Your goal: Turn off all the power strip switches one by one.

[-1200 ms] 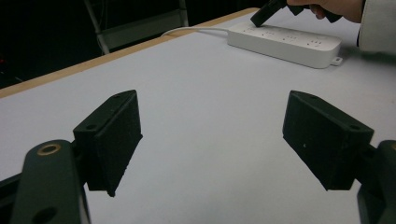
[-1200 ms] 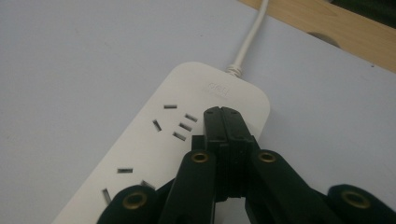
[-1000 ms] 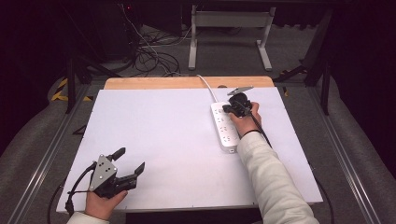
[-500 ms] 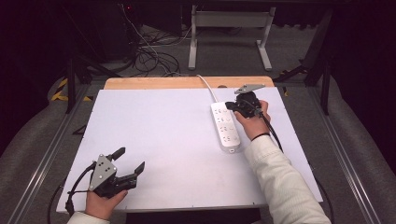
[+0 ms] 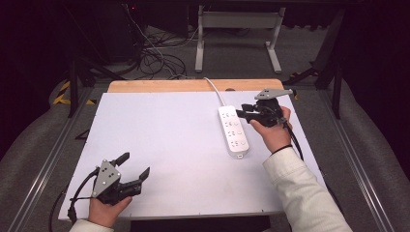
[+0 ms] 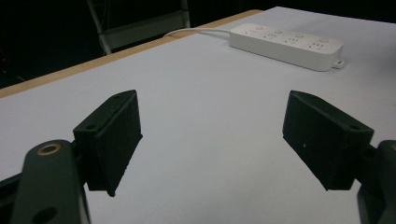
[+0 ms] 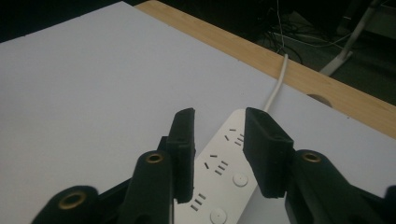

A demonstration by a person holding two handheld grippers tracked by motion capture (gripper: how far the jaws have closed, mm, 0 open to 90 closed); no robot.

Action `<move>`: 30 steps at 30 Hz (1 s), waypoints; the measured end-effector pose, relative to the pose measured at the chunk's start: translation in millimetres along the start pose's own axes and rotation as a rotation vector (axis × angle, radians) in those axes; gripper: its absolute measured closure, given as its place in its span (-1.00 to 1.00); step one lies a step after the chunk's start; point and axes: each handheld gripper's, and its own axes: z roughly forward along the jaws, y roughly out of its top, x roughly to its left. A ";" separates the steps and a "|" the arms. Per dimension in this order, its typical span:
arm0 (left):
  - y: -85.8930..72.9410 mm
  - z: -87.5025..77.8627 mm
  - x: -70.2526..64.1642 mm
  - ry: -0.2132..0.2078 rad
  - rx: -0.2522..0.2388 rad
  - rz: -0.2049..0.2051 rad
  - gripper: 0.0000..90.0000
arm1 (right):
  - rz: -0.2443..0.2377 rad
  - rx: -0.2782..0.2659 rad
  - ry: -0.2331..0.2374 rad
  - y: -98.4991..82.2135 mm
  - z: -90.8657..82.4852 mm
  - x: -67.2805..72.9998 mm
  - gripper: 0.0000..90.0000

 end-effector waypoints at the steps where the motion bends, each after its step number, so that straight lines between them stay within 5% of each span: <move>1: 0.0 0.0 0.0 0.000 0.000 0.001 -0.56 | 0.001 -0.005 0.002 -1.1 -3.5 1.6 0.33; 17: 0.1 0.3 -0.7 -0.001 -0.001 -0.003 -0.56 | -0.033 -0.069 0.050 -34.8 -45.0 28.3 -0.31; 26: 0.4 0.1 -1.1 0.000 -0.003 0.001 -0.56 | -0.073 -0.114 0.131 -66.8 -57.2 46.6 -0.47; 30: 0.4 -0.1 -1.1 0.001 -0.004 0.002 -0.56 | -0.079 -0.092 0.168 -82.8 -58.1 53.8 -0.63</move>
